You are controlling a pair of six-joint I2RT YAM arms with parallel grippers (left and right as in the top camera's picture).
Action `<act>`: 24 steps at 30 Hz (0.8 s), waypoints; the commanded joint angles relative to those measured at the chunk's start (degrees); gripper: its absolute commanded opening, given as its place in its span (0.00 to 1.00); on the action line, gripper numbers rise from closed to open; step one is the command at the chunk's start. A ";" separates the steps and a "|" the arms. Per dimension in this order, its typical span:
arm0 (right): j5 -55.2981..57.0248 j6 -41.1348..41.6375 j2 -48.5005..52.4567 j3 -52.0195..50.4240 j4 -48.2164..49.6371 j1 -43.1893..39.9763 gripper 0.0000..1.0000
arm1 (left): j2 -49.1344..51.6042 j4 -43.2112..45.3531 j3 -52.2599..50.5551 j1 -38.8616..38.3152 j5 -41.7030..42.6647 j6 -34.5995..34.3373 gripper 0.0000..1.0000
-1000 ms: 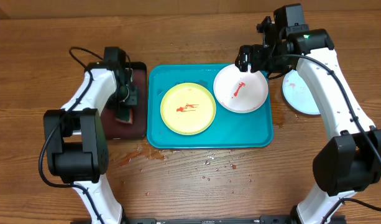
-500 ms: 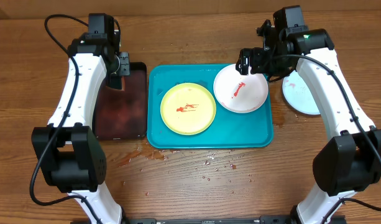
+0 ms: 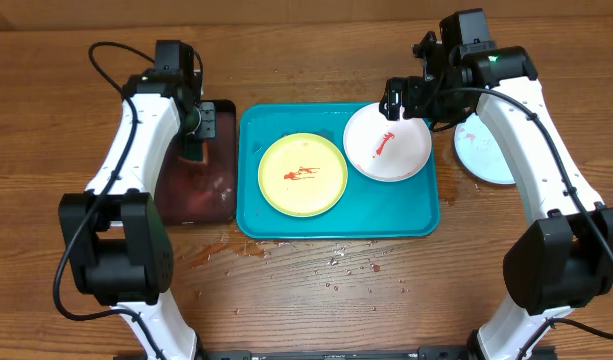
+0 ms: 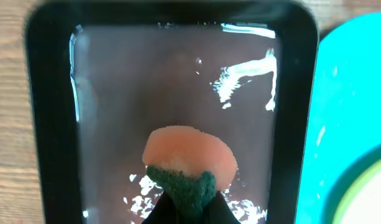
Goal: Clean dirty plates on tray and stack at the side
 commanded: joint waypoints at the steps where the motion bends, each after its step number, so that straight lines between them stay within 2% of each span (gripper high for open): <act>1: 0.00 -0.44 -1.60 1.42 0.11 -0.17 1.00 | 0.02 0.61 -2.43 -0.37 -10.05 -5.20 0.04; 20: 0.00 -0.46 -1.60 1.42 -0.28 -0.17 1.00 | 0.26 1.38 -2.69 -1.99 -6.25 -5.40 0.04; 24: -0.04 -1.73 -1.60 1.42 -1.09 -0.17 1.00 | -0.35 0.87 -1.31 -3.08 -1.51 -5.27 0.04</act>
